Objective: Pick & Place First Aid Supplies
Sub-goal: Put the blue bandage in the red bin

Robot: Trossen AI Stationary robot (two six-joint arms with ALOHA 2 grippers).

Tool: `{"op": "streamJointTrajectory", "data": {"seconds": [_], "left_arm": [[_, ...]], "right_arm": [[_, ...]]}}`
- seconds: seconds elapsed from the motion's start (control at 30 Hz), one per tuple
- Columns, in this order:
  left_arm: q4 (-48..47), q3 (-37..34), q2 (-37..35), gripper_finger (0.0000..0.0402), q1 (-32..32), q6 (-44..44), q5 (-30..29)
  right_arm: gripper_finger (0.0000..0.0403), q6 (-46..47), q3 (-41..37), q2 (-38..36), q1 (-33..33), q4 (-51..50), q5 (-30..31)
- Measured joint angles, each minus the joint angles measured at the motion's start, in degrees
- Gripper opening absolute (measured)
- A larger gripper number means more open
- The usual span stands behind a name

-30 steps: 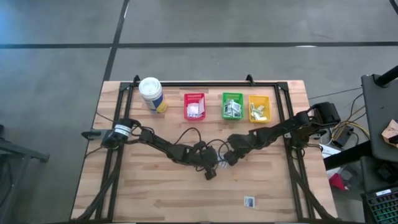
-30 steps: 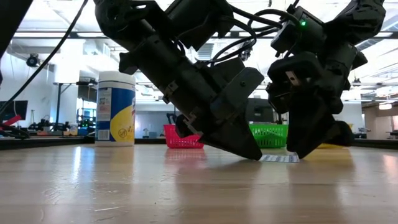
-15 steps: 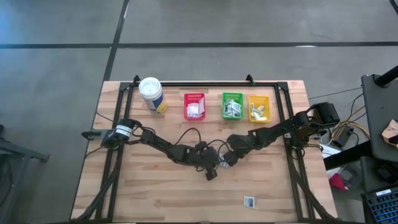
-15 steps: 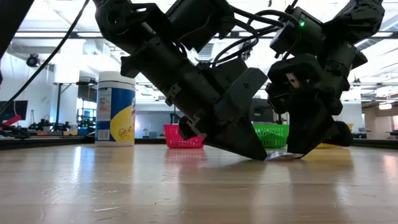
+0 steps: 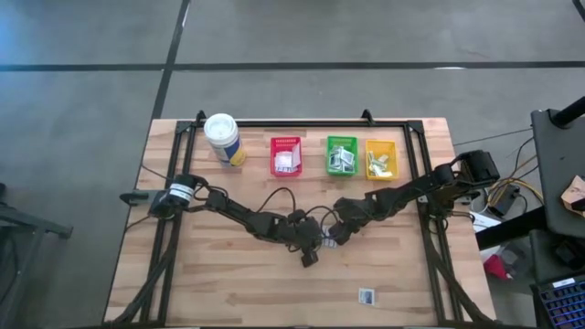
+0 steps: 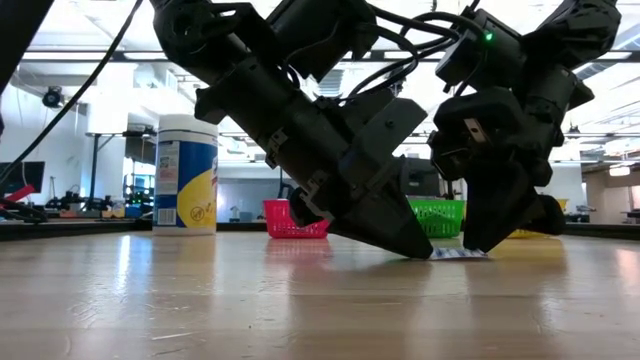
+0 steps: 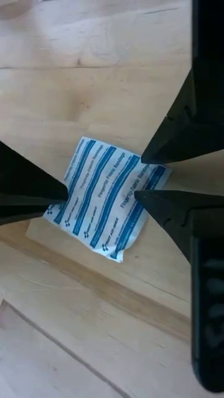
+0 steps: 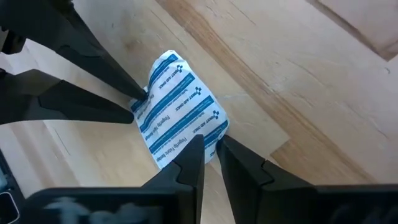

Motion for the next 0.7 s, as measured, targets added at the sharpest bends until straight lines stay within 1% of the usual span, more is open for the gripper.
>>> {"op": "streamJointTrajectory", "data": {"seconds": [0.13, 0.3, 0.5, 0.7], "left_arm": [[0.13, -0.02, 0.00, 0.0094, 0.00, 1.05, 0.04], [0.51, 0.02, -0.10, 0.0094, -0.24, 2.40, 0.38], [-0.02, -0.07, -1.03, 0.0094, -0.28, 3.76, -0.59], [-1.27, -0.20, -2.39, 0.0094, -0.28, 5.95, -0.92]], "right_arm": [[0.0046, -0.85, 0.00, 0.00, 0.11, -0.13, 1.00], [0.0013, -2.77, -0.07, 0.00, 0.13, -0.46, 1.43], [0.0009, -5.02, -0.05, -0.17, 0.13, -0.48, 1.35], [0.0008, -8.17, 0.16, -2.61, 0.13, -1.61, 1.69]]}}
